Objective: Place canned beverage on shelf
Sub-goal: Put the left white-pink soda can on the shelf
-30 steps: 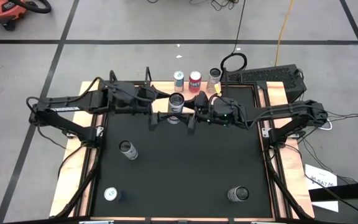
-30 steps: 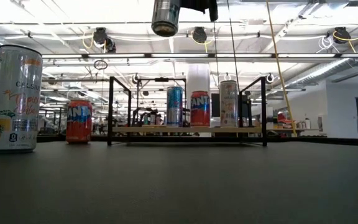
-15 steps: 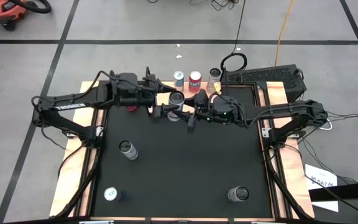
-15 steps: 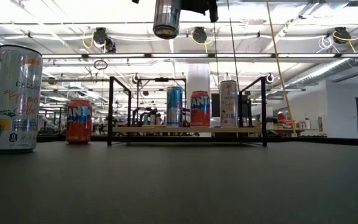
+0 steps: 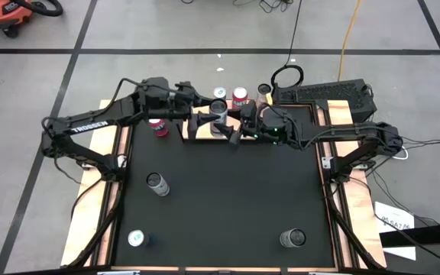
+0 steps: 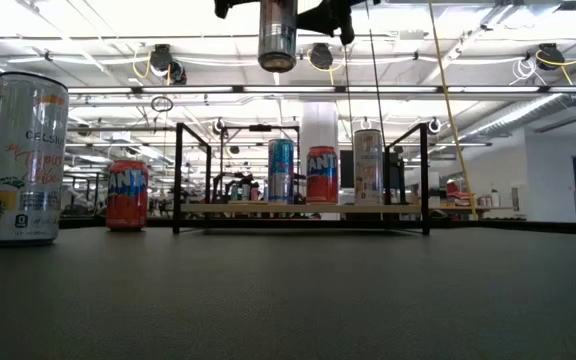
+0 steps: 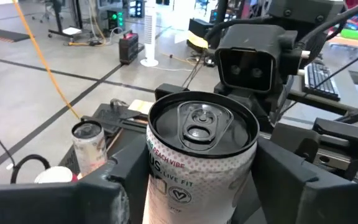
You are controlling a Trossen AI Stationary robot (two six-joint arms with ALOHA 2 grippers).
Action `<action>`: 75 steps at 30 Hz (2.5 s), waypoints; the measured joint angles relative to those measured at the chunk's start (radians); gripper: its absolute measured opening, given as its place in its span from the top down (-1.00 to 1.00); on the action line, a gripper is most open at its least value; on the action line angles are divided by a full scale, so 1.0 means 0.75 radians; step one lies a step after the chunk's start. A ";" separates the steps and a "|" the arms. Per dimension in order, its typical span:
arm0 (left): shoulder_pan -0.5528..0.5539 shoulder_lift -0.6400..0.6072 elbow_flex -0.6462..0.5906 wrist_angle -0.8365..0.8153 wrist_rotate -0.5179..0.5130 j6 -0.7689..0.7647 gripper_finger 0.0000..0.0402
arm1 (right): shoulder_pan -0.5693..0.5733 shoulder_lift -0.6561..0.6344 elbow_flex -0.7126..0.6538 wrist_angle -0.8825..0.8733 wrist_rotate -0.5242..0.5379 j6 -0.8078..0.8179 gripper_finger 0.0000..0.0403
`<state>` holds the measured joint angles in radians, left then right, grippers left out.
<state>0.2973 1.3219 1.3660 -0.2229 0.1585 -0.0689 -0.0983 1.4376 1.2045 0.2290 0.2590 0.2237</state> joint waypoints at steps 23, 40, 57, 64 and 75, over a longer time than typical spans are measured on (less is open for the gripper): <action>0.515 -0.002 -0.311 0.305 0.178 0.170 -0.11 | -0.078 -0.035 -0.001 -0.275 0.188 0.065 -0.42; 0.632 0.133 -0.713 0.821 0.242 0.254 -0.11 | -0.298 -0.035 -0.002 -0.273 -0.110 0.036 -0.42; 0.663 0.299 -0.713 0.908 0.241 0.277 -0.11 | -0.308 -0.035 -0.002 -0.337 -0.140 0.080 -0.42; 0.690 0.299 -0.713 0.906 0.239 0.276 -0.11 | -0.307 -0.035 -0.002 -0.343 -0.140 0.080 -0.42; 0.689 0.299 -0.711 0.883 0.251 0.244 -0.12 | -0.307 -0.035 -0.002 -0.343 -0.141 0.104 -0.42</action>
<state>0.8143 1.5459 0.8328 0.4395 0.3470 0.1141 -0.3286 1.4113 1.2030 -0.0280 0.1535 0.3019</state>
